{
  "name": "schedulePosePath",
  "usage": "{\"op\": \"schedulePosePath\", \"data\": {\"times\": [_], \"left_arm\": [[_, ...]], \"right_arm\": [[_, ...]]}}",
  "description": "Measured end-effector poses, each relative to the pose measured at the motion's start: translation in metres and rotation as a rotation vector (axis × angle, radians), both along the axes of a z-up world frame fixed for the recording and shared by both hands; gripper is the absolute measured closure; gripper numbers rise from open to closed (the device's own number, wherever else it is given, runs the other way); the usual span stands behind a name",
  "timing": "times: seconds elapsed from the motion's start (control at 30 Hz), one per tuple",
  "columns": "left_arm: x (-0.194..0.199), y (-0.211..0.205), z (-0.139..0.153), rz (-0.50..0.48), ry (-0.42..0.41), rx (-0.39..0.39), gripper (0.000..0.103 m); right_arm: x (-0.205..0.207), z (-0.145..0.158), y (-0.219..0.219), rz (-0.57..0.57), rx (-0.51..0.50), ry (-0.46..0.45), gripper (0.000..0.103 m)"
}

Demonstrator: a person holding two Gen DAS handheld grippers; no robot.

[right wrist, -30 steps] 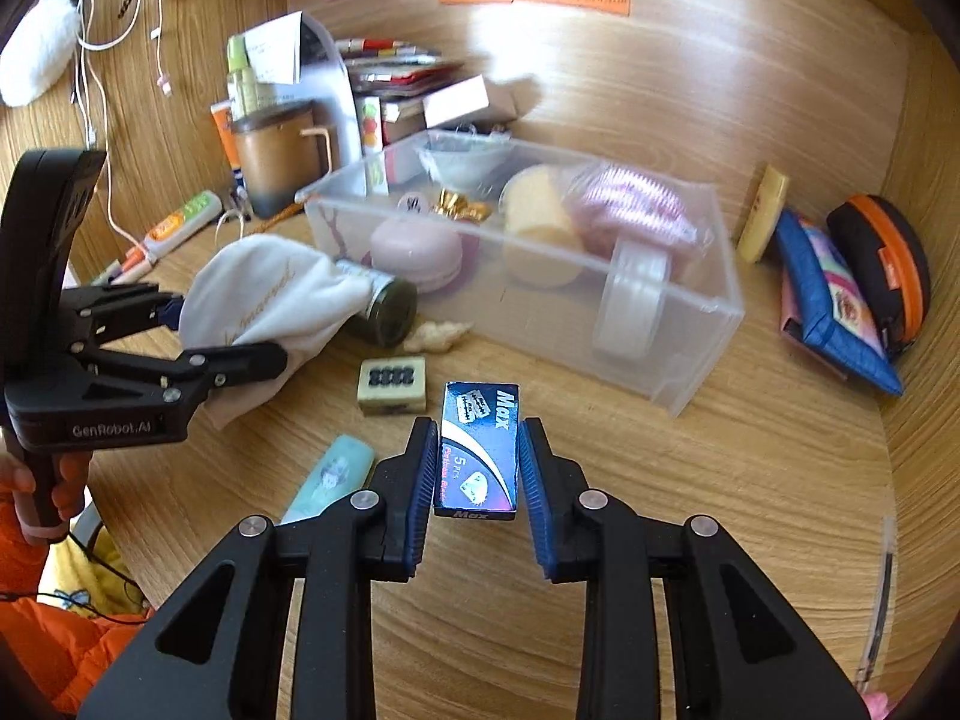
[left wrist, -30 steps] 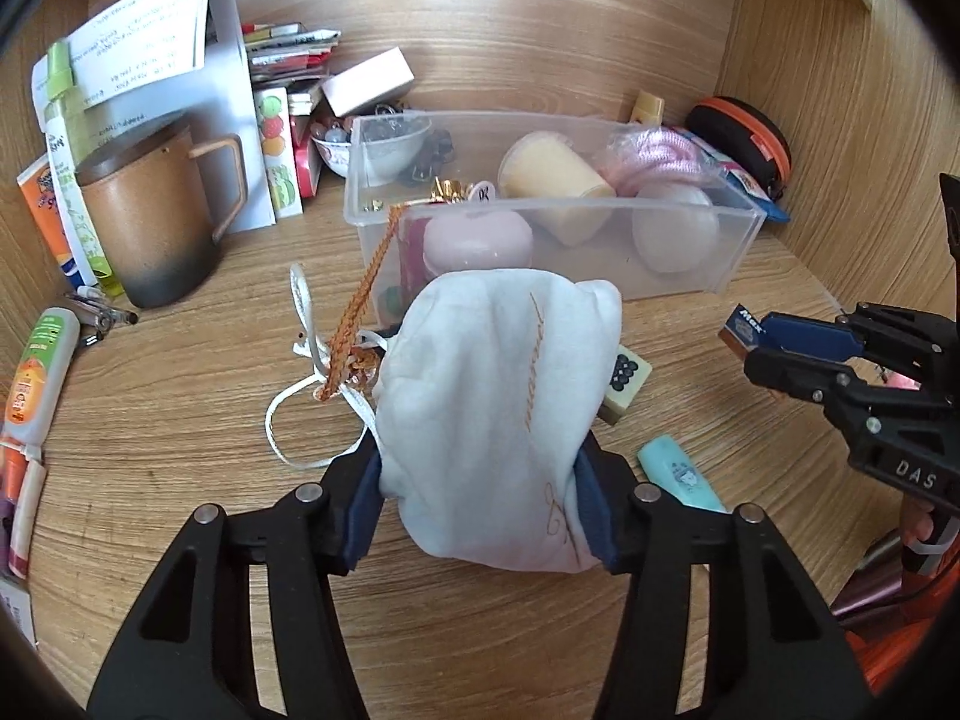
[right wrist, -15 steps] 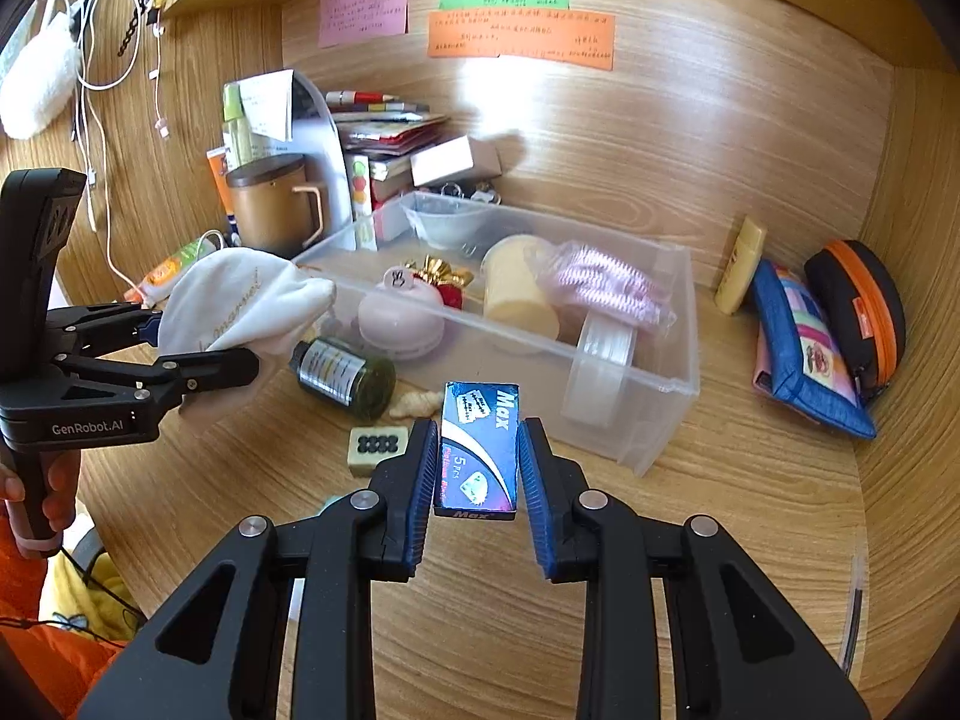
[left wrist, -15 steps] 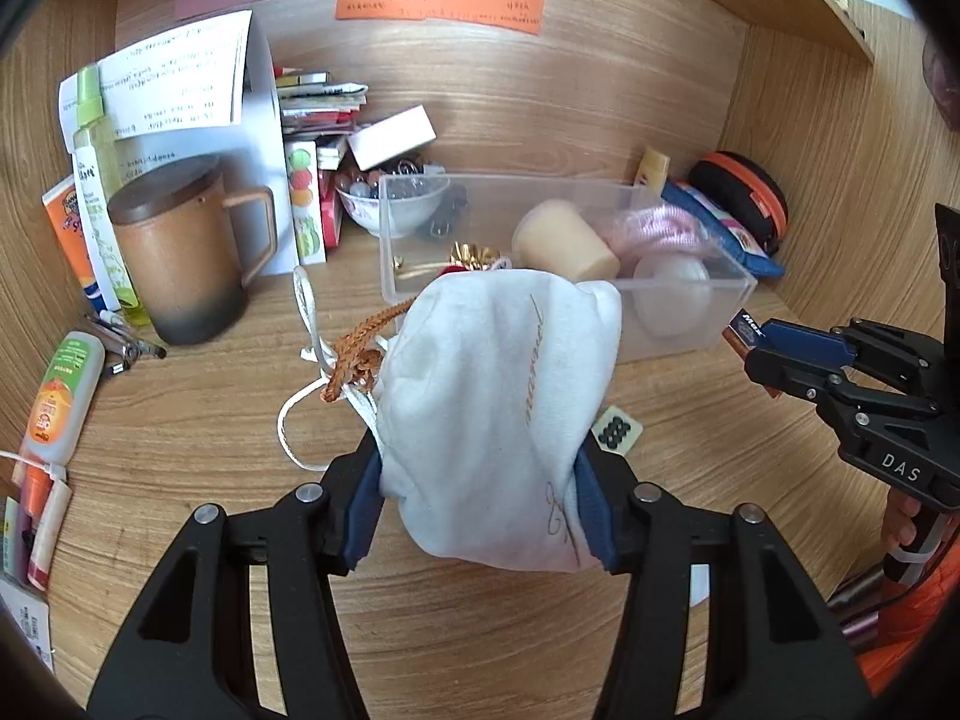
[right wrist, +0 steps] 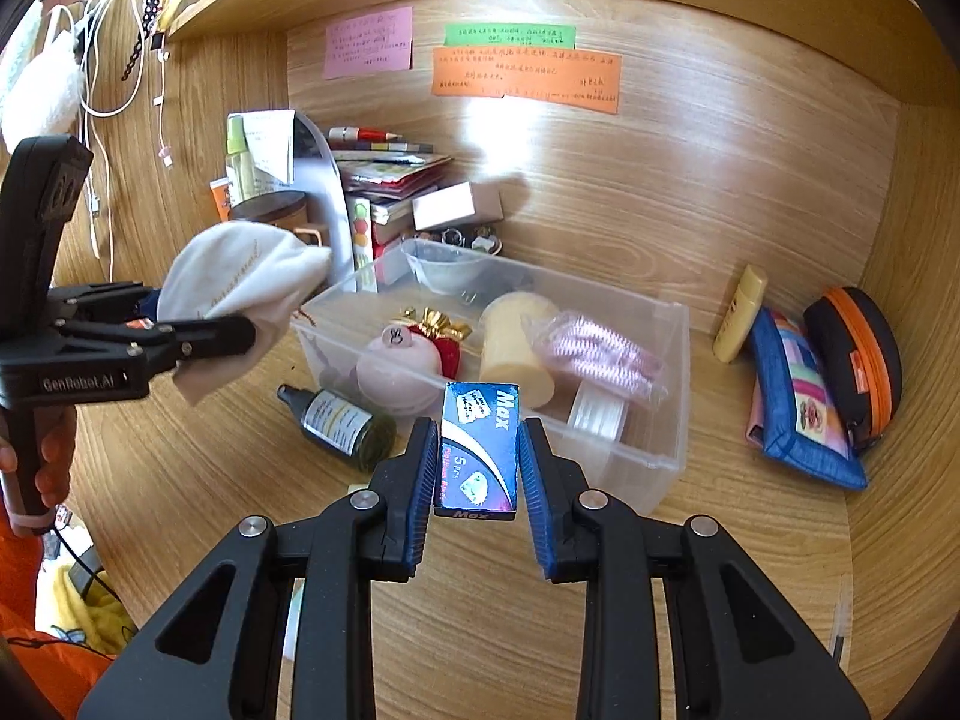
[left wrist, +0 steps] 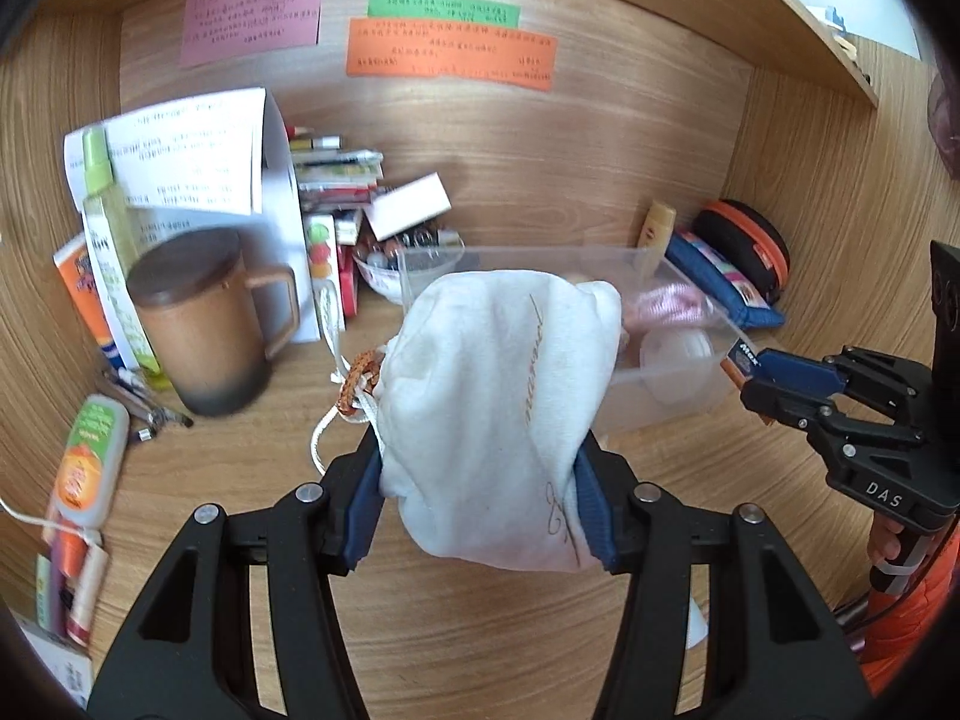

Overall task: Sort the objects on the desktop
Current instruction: 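Carry the white bag with left tool while right tool carries the card box over the bin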

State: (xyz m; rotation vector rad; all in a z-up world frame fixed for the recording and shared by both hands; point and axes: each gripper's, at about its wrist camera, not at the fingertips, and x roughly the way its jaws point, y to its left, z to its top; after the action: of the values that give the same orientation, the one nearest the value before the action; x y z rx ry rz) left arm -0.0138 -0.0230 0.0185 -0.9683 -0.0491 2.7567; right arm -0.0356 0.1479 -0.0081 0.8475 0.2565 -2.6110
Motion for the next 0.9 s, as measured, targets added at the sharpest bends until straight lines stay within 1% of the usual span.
{"op": "schedulePosePath", "data": {"times": [0.1, 0.27, 0.57, 0.7, 0.8, 0.9], "left_arm": [[-0.005, 0.001, 0.008, -0.009, 0.015, -0.019, 0.048], [-0.019, 0.006, 0.015, -0.036, 0.015, -0.023, 0.048], [-0.047, 0.017, 0.019, -0.098, -0.012, -0.008, 0.048], [-0.056, 0.017, 0.02, -0.101, -0.018, 0.001, 0.048], [-0.063, 0.015, 0.02, -0.109, -0.025, 0.025, 0.048], [-0.07, 0.015, 0.018, -0.111, -0.028, 0.025, 0.048]], "right_arm": [[-0.007, 0.002, -0.001, -0.001, -0.003, 0.003, 0.078], [-0.019, 0.005, -0.004, 0.009, -0.002, 0.013, 0.078], [-0.041, 0.01, -0.007, 0.019, -0.001, 0.018, 0.078], [-0.049, 0.011, -0.008, 0.019, 0.001, 0.017, 0.078], [-0.055, 0.01, -0.01, 0.02, 0.001, 0.011, 0.078], [-0.062, 0.01, -0.014, 0.025, 0.005, 0.004, 0.078]]}}
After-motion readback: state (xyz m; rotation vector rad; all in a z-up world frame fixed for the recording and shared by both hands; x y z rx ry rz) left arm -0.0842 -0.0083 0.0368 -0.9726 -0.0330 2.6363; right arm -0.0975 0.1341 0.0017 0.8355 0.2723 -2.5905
